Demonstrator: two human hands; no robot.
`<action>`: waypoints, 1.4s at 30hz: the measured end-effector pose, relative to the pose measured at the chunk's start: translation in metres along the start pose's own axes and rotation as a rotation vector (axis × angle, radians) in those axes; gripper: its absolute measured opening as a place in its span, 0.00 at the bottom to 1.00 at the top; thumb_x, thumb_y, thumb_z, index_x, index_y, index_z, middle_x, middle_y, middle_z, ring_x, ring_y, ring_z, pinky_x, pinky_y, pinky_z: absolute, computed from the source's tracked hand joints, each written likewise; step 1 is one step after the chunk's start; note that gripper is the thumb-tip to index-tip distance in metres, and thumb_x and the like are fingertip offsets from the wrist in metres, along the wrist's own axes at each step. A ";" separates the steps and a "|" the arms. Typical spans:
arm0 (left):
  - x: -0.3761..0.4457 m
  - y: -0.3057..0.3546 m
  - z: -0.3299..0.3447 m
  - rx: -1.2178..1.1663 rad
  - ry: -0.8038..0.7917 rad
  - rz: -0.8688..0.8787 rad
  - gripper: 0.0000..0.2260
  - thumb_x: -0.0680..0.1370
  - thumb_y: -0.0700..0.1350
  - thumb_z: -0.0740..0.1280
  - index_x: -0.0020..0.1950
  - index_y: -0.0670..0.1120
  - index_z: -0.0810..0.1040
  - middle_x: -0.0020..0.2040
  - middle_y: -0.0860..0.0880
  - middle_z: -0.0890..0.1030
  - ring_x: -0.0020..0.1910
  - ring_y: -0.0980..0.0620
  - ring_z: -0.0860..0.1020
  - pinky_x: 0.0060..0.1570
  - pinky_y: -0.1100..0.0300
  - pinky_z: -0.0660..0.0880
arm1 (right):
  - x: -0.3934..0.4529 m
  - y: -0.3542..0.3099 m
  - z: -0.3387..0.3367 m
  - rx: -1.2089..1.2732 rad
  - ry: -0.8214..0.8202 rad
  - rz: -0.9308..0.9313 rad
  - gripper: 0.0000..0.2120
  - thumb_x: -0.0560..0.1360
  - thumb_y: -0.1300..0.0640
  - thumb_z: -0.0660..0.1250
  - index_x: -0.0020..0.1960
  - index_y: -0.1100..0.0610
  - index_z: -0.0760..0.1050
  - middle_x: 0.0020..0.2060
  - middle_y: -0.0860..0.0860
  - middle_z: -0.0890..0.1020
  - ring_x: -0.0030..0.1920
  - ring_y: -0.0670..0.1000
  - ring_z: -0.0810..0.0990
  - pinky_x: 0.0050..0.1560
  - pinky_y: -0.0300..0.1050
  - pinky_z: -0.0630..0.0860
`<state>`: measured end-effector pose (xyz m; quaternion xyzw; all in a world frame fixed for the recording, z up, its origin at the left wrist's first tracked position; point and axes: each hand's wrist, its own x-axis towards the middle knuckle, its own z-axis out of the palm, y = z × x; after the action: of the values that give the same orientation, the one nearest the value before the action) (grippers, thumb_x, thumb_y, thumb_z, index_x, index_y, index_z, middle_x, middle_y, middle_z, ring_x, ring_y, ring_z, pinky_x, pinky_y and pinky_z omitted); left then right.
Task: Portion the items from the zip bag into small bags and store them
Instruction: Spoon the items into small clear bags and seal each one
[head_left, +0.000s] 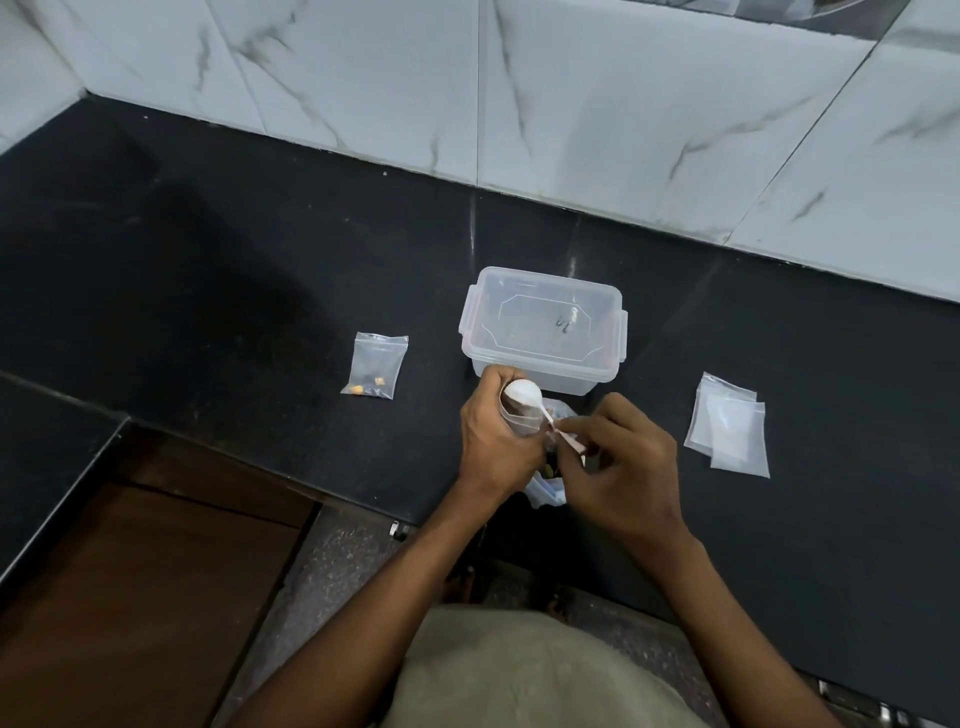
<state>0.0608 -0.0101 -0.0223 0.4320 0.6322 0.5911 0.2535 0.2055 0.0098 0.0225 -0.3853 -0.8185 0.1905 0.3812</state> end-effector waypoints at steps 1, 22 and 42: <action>0.000 0.001 -0.001 0.002 0.000 0.012 0.18 0.66 0.43 0.79 0.49 0.45 0.74 0.40 0.49 0.79 0.36 0.55 0.76 0.38 0.58 0.75 | 0.002 -0.002 -0.001 0.113 0.033 0.089 0.05 0.69 0.65 0.79 0.44 0.60 0.86 0.35 0.50 0.78 0.32 0.47 0.75 0.30 0.42 0.73; 0.008 0.000 -0.010 0.043 -0.110 -0.025 0.26 0.70 0.45 0.55 0.65 0.51 0.79 0.57 0.51 0.71 0.58 0.50 0.69 0.65 0.52 0.68 | -0.016 0.026 0.028 -0.416 -0.299 0.535 0.08 0.70 0.53 0.71 0.46 0.55 0.84 0.42 0.49 0.81 0.43 0.52 0.79 0.38 0.43 0.68; 0.030 0.007 -0.016 -0.551 -0.197 -0.214 0.07 0.72 0.36 0.67 0.47 0.43 0.72 0.41 0.50 0.75 0.39 0.55 0.74 0.39 0.62 0.73 | 0.031 0.003 0.011 0.562 -0.106 0.578 0.03 0.73 0.65 0.76 0.45 0.58 0.84 0.37 0.54 0.86 0.39 0.54 0.86 0.42 0.45 0.83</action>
<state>0.0345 0.0067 -0.0072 0.3333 0.4625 0.6653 0.4821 0.1860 0.0354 0.0285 -0.4702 -0.6110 0.5256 0.3595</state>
